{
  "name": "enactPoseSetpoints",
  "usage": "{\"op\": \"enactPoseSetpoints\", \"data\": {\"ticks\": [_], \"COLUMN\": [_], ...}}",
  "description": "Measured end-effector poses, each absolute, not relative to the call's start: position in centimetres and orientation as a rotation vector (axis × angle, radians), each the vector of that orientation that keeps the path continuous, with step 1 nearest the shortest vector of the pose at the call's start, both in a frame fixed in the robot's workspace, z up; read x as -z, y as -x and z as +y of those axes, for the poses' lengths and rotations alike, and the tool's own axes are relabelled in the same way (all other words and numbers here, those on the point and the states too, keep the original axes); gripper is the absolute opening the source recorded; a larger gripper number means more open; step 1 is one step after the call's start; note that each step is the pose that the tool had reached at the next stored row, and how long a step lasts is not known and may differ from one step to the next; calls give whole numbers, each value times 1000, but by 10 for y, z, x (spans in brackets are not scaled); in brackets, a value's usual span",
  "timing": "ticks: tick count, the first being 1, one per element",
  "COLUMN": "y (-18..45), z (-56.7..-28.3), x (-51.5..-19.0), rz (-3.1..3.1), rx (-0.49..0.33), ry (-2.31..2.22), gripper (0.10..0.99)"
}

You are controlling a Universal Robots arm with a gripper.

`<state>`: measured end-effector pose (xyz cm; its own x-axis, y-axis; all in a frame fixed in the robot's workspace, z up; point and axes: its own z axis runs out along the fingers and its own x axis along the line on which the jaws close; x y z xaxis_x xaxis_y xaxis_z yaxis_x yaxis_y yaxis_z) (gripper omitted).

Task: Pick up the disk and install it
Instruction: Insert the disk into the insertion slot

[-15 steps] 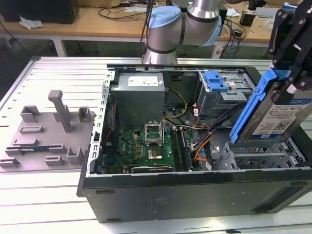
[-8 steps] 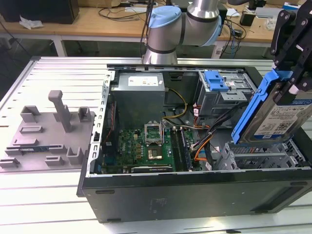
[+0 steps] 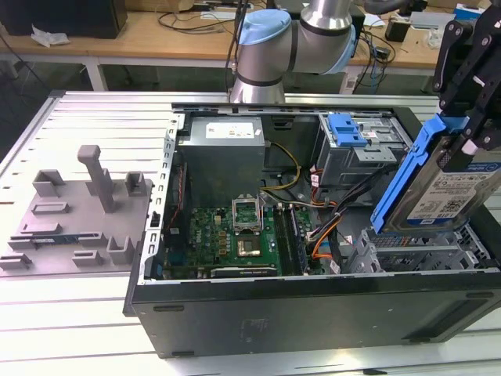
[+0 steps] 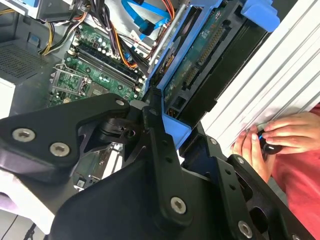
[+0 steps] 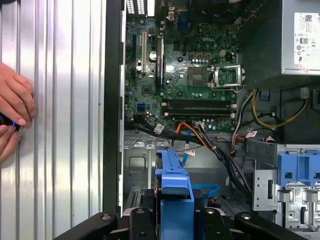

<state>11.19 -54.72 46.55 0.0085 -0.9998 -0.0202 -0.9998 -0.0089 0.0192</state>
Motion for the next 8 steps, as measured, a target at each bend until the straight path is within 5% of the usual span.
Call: {"op": "enactPoseSetpoints", "data": {"ticks": [8], "y": [-113], "z": [-549], "x": [-462], "rz": [2211], "rx": [-44], "ry": [2231], "gripper": [365]}}
